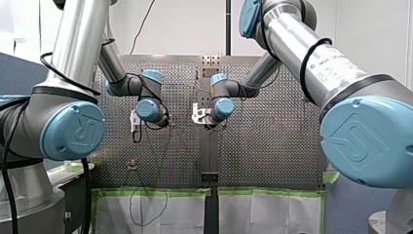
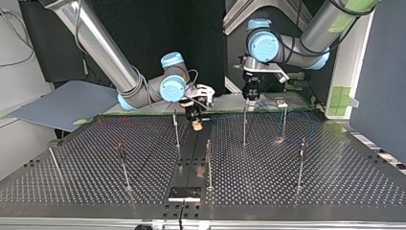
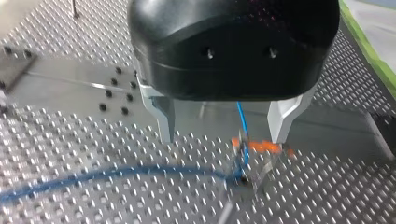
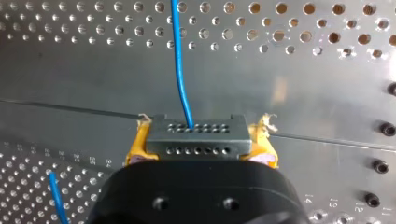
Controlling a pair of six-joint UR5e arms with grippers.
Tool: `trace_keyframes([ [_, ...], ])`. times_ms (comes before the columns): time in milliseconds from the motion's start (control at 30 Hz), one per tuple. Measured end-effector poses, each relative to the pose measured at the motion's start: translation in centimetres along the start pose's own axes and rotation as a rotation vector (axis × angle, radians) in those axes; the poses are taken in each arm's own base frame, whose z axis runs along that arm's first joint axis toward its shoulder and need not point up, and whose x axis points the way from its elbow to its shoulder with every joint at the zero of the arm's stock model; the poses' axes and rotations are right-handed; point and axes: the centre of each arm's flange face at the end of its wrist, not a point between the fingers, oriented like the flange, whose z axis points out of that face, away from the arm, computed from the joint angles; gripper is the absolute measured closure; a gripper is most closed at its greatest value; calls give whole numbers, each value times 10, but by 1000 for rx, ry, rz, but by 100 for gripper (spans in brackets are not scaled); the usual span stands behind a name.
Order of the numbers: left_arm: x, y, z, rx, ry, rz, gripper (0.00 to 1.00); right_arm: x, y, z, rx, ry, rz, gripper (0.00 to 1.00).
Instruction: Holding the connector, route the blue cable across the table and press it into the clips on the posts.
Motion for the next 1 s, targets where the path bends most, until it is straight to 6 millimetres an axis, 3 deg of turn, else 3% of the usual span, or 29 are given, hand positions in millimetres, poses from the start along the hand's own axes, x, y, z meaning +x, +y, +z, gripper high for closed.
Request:
trace_keyframes([
  [367, 3, -33, -10, 46, -30, -28, 2, 10, 3, -3, 15, 10, 4, 100],
  [1000, 32, -47, 41, 52, -12, -91, 2, 26, 1, -16, 35, -15, 3, 100],
])
